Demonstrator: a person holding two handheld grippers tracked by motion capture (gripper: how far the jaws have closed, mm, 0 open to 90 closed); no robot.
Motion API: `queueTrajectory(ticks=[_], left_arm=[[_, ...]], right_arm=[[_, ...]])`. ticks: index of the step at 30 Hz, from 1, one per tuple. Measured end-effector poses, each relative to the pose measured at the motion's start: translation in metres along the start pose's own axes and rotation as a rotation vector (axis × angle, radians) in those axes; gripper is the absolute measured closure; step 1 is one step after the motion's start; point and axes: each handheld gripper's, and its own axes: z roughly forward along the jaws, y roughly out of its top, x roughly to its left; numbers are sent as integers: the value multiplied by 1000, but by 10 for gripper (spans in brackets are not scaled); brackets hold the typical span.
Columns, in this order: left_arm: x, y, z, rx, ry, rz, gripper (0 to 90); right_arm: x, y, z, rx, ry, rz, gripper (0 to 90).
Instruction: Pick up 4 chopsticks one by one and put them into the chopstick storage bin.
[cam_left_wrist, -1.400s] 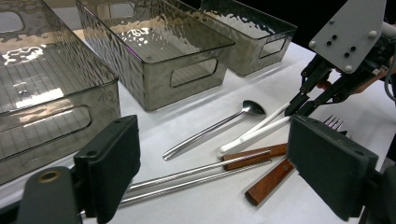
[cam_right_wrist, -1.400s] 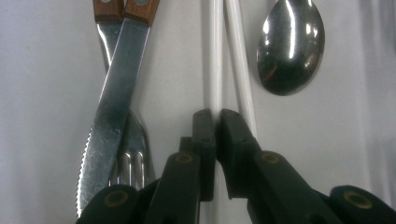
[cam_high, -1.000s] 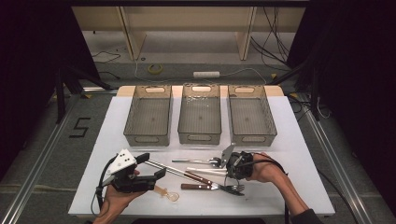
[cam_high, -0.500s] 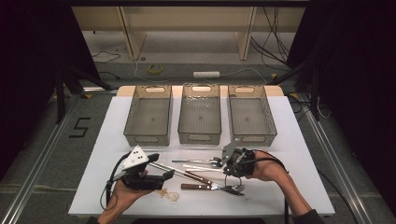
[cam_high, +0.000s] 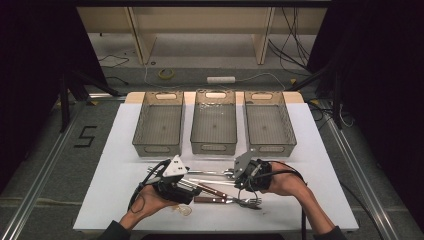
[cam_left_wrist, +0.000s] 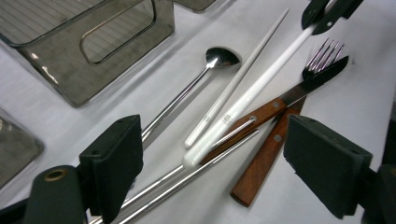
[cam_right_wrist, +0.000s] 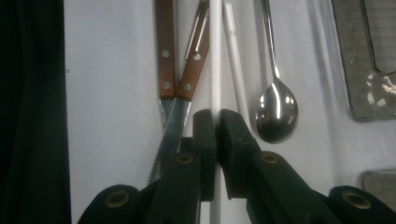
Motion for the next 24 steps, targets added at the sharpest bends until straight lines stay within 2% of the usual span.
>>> queueTrajectory(ticks=[4,9,14,24], left_arm=[[-3,4,5,15,-11,43,254],[-8,7,11,58,-27,112,315],[-13,8,13,87,-18,159,416],[-25,10,15,136,-49,240,553]], right_arm=[[3,3,-2,-1,-2,-5,859],[6,6,-4,1,1,-19,859],[9,10,-3,19,9,-42,859],[14,14,-2,19,16,-68,859]])
